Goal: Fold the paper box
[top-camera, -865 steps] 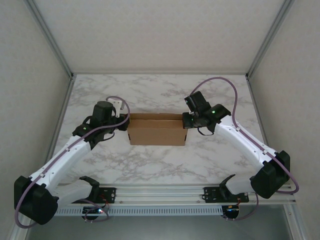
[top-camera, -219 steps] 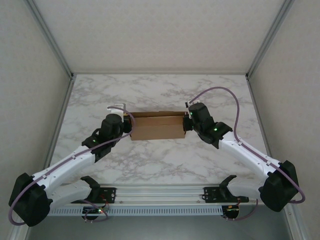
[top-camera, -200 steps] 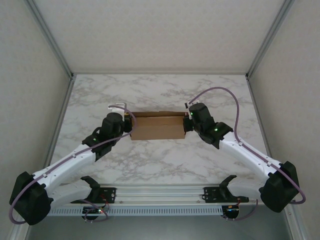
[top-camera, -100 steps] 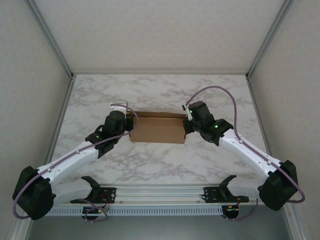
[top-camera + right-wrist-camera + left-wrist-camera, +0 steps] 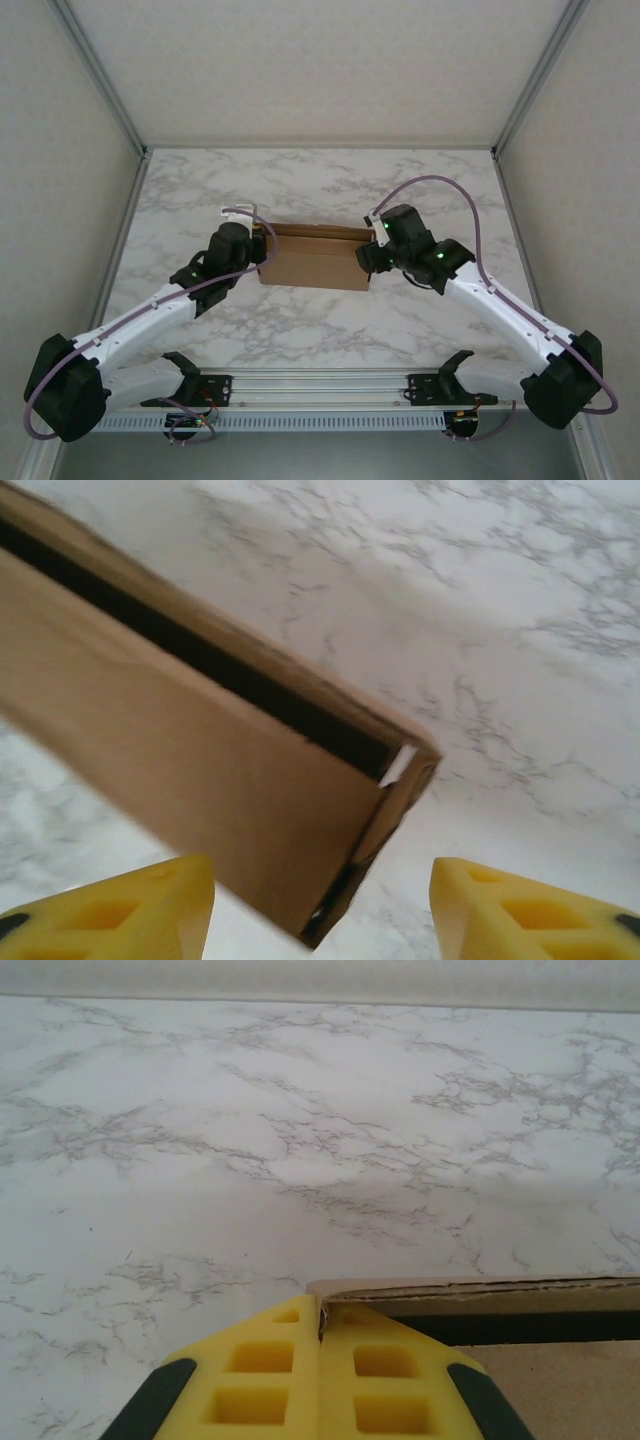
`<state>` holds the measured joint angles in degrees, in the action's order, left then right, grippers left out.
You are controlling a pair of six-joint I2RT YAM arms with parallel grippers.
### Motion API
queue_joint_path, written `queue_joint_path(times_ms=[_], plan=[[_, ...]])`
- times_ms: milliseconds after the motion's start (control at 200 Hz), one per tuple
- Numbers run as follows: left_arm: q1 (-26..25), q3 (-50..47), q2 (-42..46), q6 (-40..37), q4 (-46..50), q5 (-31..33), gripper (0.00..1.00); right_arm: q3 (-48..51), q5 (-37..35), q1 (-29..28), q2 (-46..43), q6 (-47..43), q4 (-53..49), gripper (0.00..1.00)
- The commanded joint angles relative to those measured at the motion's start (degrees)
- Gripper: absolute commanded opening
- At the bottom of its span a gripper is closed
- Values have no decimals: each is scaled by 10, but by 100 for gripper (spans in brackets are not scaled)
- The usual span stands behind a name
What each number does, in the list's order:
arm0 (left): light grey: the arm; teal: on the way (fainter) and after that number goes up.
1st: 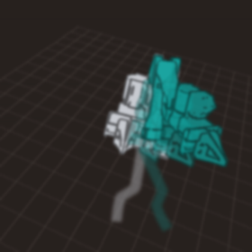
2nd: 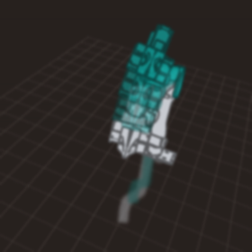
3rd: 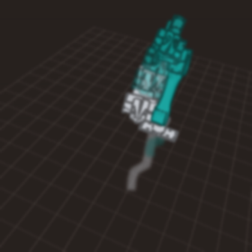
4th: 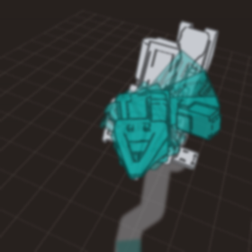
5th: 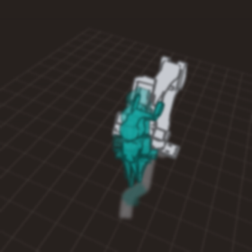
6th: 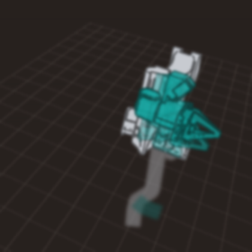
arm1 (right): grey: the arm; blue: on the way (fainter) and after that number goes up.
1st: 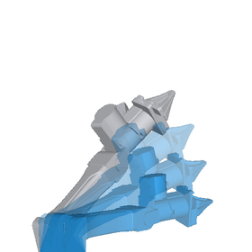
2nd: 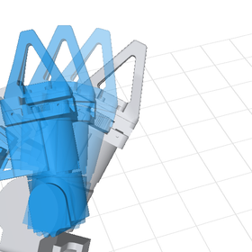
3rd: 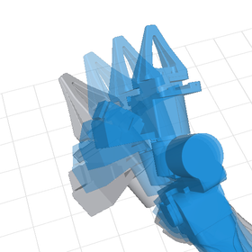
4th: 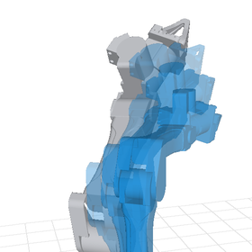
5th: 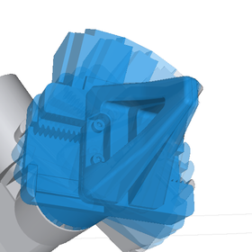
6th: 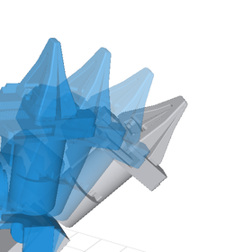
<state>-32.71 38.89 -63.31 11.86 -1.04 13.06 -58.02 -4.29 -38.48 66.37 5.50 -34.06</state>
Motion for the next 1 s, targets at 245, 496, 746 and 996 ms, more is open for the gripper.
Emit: queue_joint_path(times_ms=[245,496,746,996], plan=[[-7,-28,-2,-30,69,-33,0,-69,28,-3,-16,-177,1,78],[-7,-37,1,-35,54,-41,0,-166,214,60,149,-378,-38,99],[-7,-35,0,-45,53,-44,0,-329,385,75,293,-465,-212,98],[-7,-35,-1,-42,51,-46,0,-329,349,38,338,-481,-236,97]])
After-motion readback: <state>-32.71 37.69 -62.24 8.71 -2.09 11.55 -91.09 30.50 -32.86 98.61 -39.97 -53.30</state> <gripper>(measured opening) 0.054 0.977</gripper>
